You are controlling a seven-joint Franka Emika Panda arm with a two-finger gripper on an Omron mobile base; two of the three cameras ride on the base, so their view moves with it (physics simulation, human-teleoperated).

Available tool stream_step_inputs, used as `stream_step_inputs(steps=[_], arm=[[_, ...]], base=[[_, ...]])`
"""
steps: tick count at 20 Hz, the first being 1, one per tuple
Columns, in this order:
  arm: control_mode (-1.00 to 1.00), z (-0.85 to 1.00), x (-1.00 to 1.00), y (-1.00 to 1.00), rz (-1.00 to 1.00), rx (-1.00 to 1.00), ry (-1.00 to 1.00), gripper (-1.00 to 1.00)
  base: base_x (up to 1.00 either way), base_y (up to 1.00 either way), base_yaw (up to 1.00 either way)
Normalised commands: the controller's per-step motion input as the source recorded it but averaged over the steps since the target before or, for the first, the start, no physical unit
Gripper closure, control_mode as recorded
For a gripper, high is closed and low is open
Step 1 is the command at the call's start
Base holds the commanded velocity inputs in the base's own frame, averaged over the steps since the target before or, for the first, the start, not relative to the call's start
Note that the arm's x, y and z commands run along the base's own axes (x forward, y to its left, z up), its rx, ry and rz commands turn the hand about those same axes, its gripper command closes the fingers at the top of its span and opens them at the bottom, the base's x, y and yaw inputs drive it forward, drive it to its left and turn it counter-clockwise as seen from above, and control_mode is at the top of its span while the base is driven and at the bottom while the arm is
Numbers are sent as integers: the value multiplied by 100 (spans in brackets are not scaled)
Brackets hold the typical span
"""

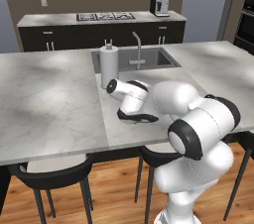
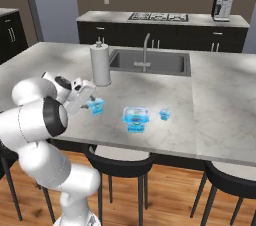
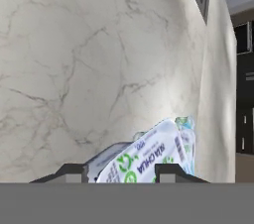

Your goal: Stack the yogurt containers by placing the smaller containers on top of the larger containers.

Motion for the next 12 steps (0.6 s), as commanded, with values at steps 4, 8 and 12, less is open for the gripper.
stream_step_inputs(steps=[4,8,12], arm=[[-100,37,-17,-25,0,0,0,100],[-100,23,-13,-33,0,0,0,100],[-100,18,-8,-42,0,0,0,100]], base=[[0,0,0],[0,0,0],[0,0,0]])
